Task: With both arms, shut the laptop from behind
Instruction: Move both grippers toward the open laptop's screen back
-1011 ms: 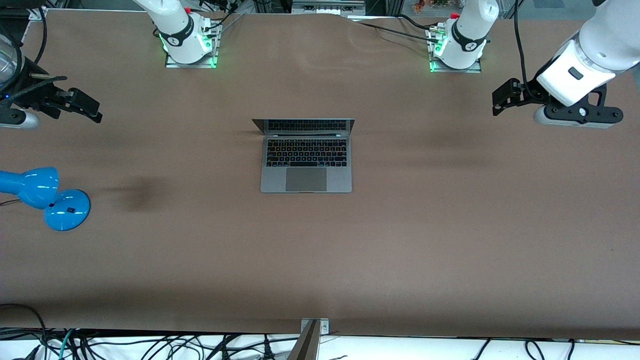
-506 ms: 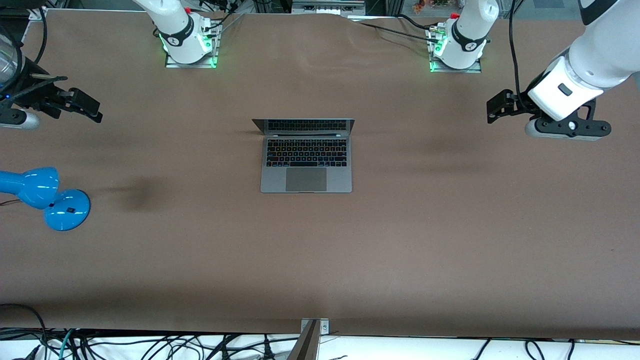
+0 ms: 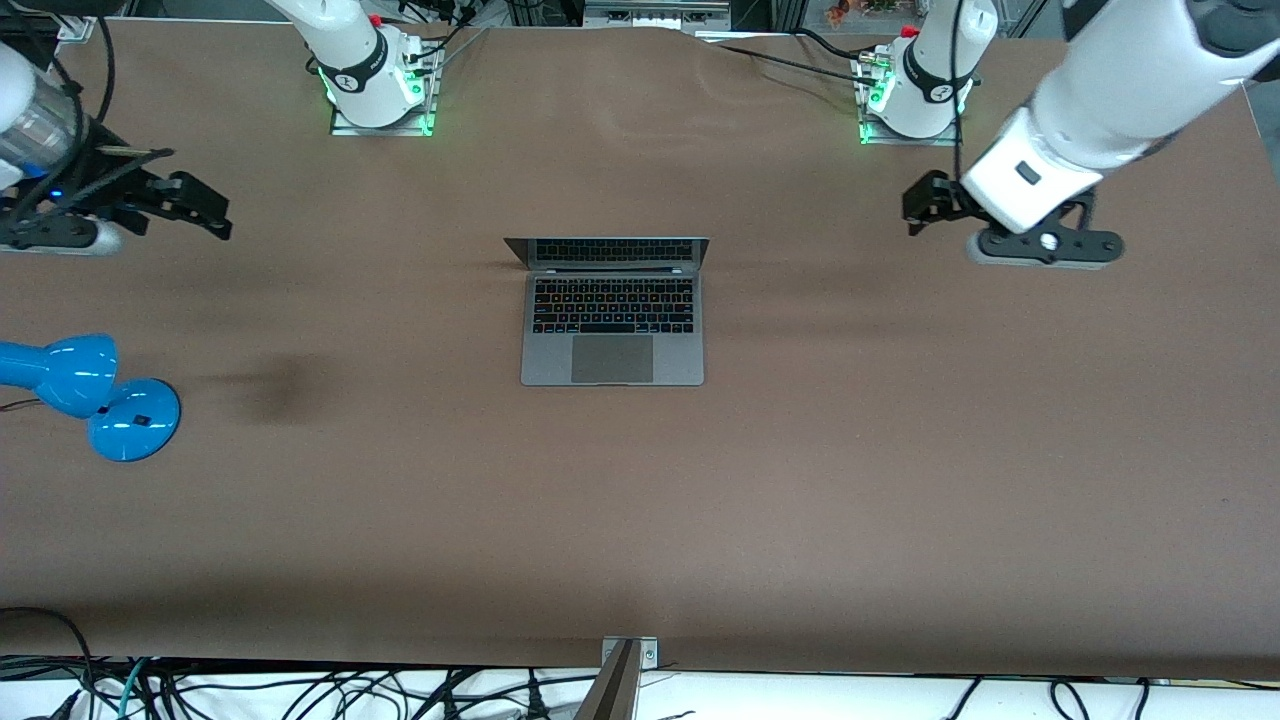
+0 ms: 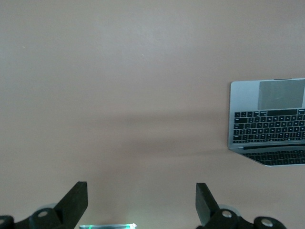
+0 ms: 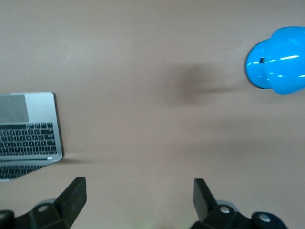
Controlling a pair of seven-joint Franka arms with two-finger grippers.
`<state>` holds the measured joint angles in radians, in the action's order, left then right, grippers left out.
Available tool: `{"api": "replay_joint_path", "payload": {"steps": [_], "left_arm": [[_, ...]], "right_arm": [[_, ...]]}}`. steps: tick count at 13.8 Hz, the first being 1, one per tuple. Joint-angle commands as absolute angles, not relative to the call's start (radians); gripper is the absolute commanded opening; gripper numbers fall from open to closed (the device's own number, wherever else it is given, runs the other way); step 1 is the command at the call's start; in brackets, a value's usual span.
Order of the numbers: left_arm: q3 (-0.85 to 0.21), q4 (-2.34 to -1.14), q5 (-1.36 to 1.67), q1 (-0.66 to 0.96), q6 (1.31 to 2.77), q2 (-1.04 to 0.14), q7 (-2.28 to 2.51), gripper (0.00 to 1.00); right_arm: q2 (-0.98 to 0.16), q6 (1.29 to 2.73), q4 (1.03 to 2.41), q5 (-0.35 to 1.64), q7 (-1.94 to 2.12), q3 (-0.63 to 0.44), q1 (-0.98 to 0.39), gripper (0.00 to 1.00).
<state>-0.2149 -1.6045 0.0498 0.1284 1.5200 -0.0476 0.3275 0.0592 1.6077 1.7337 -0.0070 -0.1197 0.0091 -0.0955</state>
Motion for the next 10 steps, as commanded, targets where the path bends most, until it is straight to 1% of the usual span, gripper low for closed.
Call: {"api": "replay_joint_path", "payload": {"steps": [1, 4, 6, 7, 9, 10], "left_arm": [[-0.291, -1.621, 0.061, 0.127, 1.512, -0.043, 0.426, 1.00], [-0.354, -1.644, 0.115, 0.127, 1.517, -0.044, 0.507, 1.00], [-0.368, -1.654, 0.150, 0.129, 1.525, -0.052, 0.554, 1.00], [-0.397, -1.657, 0.150, 0.129, 1.525, -0.060, 0.589, 1.00], [-0.467, -1.658, 0.141, 0.129, 1.546, -0.096, 0.694, 1.00], [-0.507, -1.678, 0.138, 0.129, 1.572, -0.103, 0.733, 1.00]], "right_arm": [[0.063, 1.591, 1.756, -0.002, -0.136, 0.095, -0.091, 1.00], [0.046, 1.591, 1.758, 0.006, -0.141, 0.211, -0.092, 1.00], [0.035, 1.591, 1.764, 0.052, -0.147, 0.262, -0.095, 0.99], [0.035, 1.594, 1.773, 0.076, -0.176, 0.282, -0.097, 0.97], [0.025, 1.600, 1.786, 0.127, -0.286, 0.331, -0.103, 0.76], [0.018, 1.603, 1.786, 0.136, -0.345, 0.365, -0.104, 0.67]]}}
